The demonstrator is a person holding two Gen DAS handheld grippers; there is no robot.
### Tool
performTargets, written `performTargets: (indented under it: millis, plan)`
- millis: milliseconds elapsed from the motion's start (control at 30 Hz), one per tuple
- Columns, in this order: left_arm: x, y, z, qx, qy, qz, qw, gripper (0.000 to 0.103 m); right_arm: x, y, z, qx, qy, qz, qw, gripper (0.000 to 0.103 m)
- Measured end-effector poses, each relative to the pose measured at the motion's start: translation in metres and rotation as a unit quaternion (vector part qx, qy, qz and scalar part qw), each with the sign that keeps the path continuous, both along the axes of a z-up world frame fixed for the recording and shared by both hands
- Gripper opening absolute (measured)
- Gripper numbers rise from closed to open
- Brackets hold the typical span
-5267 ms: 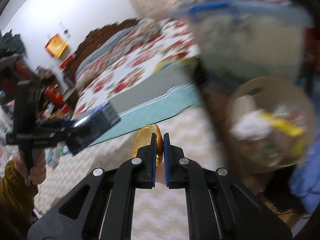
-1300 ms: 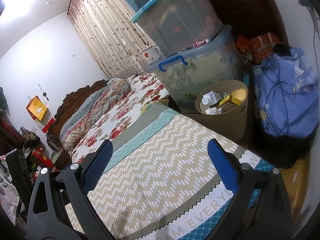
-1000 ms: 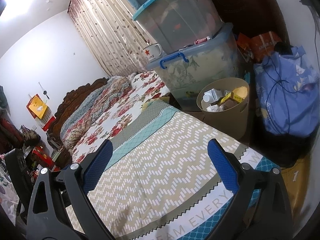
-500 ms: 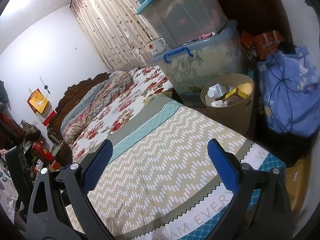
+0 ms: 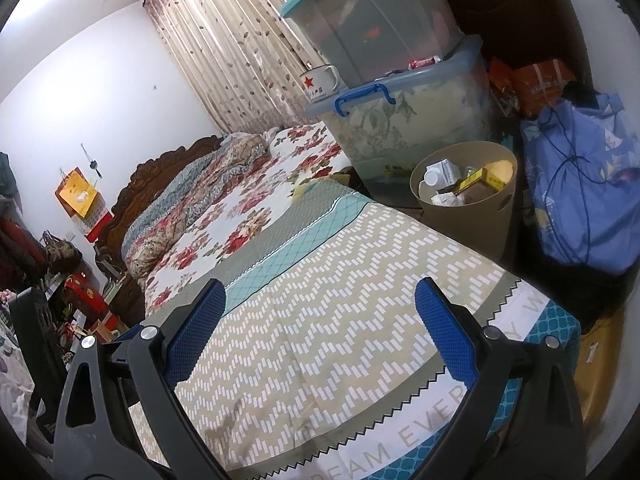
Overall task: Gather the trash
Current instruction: 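Move both open tools back above the bed, then grasp the blue sponge package with the left tool while the right tool grasps the green-edged packet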
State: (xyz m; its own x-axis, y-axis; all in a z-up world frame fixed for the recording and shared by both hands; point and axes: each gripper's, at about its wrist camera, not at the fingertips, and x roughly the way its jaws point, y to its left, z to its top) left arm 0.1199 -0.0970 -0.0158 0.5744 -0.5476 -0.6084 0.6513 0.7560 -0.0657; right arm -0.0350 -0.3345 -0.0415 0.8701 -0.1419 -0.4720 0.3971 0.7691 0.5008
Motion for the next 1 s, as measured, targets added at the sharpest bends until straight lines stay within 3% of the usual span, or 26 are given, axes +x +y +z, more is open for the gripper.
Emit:
performTargets:
  millis: [333, 433, 500, 633, 700, 800, 867, 1000]
  plan:
    - [0.010, 0.017, 0.000, -0.002, -0.002, 0.023, 0.9997, 0.088, 0.011, 0.008, -0.003, -0.001, 0.010, 0.013, 1.000, 0.095]
    - [0.019, 0.042, 0.006, 0.000, -0.020, 0.061, 0.9979, 0.095, 0.016, 0.009, -0.006, 0.001, 0.015, 0.016, 1.000, 0.095]
    - [0.032, 0.072, 0.008, 0.000, -0.026, 0.109, 0.9937, 0.095, 0.020, 0.010, -0.008, 0.002, 0.019, 0.021, 1.000, 0.095]
    - [0.065, 0.132, -0.002, 0.032, -0.021, 0.240, 0.9700, 0.094, 0.038, 0.017, -0.012, -0.004, 0.027, 0.044, 0.999, 0.095]
    - [0.087, 0.162, -0.015, 0.035, 0.016, 0.293, 0.9555, 0.094, 0.054, 0.024, -0.013, -0.011, 0.034, 0.069, 0.997, 0.095]
    - [0.114, 0.190, -0.036, 0.028, 0.071, 0.325, 0.9427, 0.094, 0.106, 0.047, -0.014, -0.030, 0.056, 0.150, 0.987, 0.095]
    - [0.129, 0.193, -0.048, 0.041, 0.085, 0.335, 0.9376, 0.094, 0.134, 0.062, -0.016, -0.041, 0.065, 0.194, 0.978, 0.095]
    - [0.148, 0.187, -0.065, 0.065, 0.098, 0.340, 0.9331, 0.094, 0.217, 0.112, -0.033, -0.072, 0.096, 0.300, 0.946, 0.095]
